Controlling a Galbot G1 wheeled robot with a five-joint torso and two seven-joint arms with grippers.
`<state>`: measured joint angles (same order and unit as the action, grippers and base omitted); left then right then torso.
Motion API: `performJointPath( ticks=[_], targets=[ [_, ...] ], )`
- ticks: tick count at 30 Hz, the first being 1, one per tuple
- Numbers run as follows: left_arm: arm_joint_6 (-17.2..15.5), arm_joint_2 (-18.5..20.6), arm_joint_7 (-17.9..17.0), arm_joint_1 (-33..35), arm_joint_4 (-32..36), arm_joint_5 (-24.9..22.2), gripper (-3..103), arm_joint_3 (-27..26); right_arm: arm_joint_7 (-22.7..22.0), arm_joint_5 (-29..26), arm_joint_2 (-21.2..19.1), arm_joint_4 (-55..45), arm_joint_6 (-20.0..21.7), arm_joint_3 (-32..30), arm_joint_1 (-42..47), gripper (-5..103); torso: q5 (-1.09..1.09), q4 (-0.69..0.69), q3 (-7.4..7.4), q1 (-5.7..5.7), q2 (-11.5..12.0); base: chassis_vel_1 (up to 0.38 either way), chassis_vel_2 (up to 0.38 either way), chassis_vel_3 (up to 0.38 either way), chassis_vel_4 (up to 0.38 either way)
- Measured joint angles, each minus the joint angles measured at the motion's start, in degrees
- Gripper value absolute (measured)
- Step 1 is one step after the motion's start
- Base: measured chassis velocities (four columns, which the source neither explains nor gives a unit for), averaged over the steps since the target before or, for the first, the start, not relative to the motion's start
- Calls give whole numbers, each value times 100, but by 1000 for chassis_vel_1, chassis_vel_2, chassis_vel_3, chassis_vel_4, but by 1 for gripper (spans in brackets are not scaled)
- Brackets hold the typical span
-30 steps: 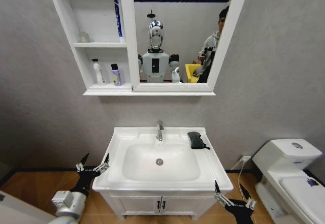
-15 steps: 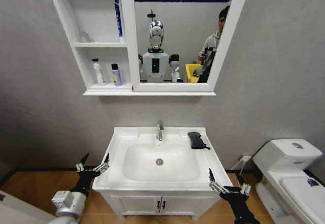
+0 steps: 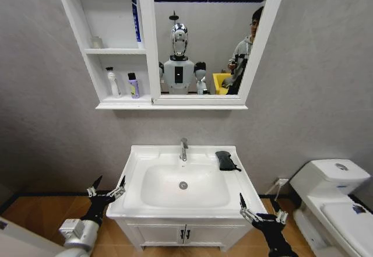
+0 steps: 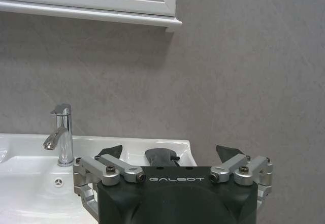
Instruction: Move facial cleanser and shampoo from washbasin to cabinet, then wipe washbasin with towel.
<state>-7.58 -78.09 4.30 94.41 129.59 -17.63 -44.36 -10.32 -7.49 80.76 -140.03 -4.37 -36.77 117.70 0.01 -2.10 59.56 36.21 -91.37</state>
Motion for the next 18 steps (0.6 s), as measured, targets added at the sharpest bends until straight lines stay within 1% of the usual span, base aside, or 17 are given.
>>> performJointPath(
  ticks=[4,7,9,11,12,14,15,18],
  targets=[
    [0,0,0,0,0,0,100,0,0,-1,0,3,0,0,-1,100,-1,0,-1,-2,0,121,-138,-115,115],
    [0,0,0,0,0,0,100,0,0,-2,0,5,0,0,-1,100,0,0,-1,-3,-1,213,-207,-194,187],
    [0,0,0,0,0,0,100,0,0,-2,0,7,0,1,-1,100,-3,0,-1,-4,-1,228,-230,-225,221],
    [0,0,0,0,0,0,100,0,0,-4,0,9,0,1,-2,100,3,0,-1,-5,-2,246,-226,-231,245],
    [0,0,0,0,0,0,100,0,0,-4,0,9,0,0,-1,100,-2,1,-2,-6,-3,246,-277,-238,262],
    [0,0,0,0,0,0,100,0,0,-5,0,9,0,1,-1,100,-5,1,-2,-5,-3,246,-277,-257,262],
    [0,0,0,0,0,0,100,0,0,-5,0,11,0,1,-2,100,2,-1,-1,-4,-2,298,-283,-307,275],
    [1,0,0,0,0,0,100,0,-1,-7,0,12,0,0,-1,100,1,0,-1,-4,-2,311,-299,-306,296]
  ],
)
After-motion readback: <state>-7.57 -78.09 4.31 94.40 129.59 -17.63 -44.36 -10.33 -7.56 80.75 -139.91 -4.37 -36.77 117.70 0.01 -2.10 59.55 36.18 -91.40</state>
